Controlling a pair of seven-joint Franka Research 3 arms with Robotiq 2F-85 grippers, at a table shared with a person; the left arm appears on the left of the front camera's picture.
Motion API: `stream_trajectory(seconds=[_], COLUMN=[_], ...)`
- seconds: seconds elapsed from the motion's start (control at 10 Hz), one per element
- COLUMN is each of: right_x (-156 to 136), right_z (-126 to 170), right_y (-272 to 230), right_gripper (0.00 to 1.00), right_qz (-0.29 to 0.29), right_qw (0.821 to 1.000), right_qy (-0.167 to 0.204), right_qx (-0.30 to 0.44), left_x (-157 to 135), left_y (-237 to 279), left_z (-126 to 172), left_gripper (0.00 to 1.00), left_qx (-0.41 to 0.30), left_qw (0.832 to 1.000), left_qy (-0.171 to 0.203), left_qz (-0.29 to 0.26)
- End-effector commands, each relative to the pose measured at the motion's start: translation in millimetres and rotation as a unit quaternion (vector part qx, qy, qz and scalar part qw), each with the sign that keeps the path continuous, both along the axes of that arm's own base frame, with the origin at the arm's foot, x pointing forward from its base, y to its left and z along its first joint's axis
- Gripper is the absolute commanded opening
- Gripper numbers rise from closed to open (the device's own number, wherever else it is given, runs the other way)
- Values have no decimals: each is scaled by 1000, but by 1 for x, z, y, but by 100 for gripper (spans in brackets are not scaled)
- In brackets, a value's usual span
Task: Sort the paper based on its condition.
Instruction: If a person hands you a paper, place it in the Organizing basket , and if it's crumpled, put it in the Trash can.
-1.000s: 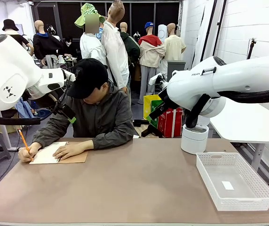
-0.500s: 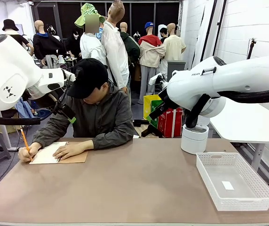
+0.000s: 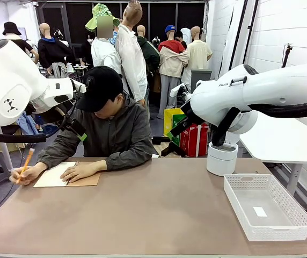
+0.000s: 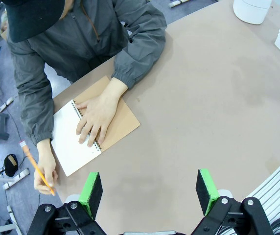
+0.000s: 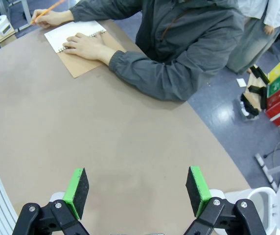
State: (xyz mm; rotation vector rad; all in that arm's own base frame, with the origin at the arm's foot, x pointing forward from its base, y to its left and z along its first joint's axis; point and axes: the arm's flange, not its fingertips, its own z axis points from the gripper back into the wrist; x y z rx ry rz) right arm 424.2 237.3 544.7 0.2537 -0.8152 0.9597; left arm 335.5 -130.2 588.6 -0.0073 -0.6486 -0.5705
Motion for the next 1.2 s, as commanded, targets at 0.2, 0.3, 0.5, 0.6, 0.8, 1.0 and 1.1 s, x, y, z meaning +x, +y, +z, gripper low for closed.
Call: stream_trajectory(seconds=[0.2, 0.3, 0.5, 0.6, 0.8, 1.0, 1.1], right_x=[0, 0, 0, 0, 0, 0, 0], right_z=[0, 0, 0, 0, 0, 0, 0], right_y=[0, 0, 0, 0, 0, 0, 0], right_gripper=[100, 100, 100, 100, 100, 100, 100], right_qz=[-1, -1, -1, -1, -1, -1, -1], right_qw=[1000, 1000, 1000, 1000, 1000, 1000, 1000], right_qy=[0, 0, 0, 0, 0, 0, 0], right_qx=[1, 1, 1, 1, 1, 1, 1], left_x=[1, 1, 1, 1, 1, 1, 1], left_y=[0, 0, 0, 0, 0, 0, 0], left_z=[1, 1, 1, 1, 1, 1, 1], left_gripper=[100, 100, 100, 100, 100, 100, 100], left_qx=[0, 0, 0, 0, 0, 0, 0], left_qw=[1000, 1000, 1000, 1000, 1000, 1000, 1000], left_qy=[1, 1, 1, 1, 1, 1, 1], left_qz=[1, 1, 1, 1, 1, 1, 1])
